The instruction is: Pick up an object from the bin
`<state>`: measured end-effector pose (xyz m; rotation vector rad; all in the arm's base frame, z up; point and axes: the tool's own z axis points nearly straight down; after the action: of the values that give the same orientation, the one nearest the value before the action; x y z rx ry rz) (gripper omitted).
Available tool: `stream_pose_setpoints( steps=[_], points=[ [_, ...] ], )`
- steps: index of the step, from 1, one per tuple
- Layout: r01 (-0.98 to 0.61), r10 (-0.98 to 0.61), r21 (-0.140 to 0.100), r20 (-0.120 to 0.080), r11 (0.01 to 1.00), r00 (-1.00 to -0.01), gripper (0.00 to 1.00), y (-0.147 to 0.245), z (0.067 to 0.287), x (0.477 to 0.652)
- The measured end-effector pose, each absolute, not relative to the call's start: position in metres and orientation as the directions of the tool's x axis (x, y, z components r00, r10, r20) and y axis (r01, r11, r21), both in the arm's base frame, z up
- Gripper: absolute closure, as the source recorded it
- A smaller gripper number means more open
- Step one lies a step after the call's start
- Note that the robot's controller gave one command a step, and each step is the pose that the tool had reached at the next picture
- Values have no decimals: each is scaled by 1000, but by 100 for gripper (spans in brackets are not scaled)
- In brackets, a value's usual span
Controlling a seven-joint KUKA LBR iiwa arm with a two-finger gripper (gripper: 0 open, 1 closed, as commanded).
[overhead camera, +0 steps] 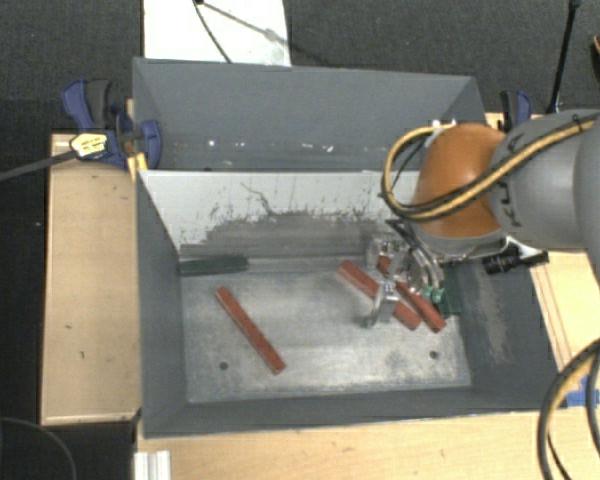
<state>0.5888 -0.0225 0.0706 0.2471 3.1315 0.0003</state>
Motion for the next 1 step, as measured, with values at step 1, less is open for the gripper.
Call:
stream_pose_setpoints(
  steps=[1],
  points=[
    [175, 175, 1, 1, 985, -985, 0, -12, 70, 583]
  ],
)
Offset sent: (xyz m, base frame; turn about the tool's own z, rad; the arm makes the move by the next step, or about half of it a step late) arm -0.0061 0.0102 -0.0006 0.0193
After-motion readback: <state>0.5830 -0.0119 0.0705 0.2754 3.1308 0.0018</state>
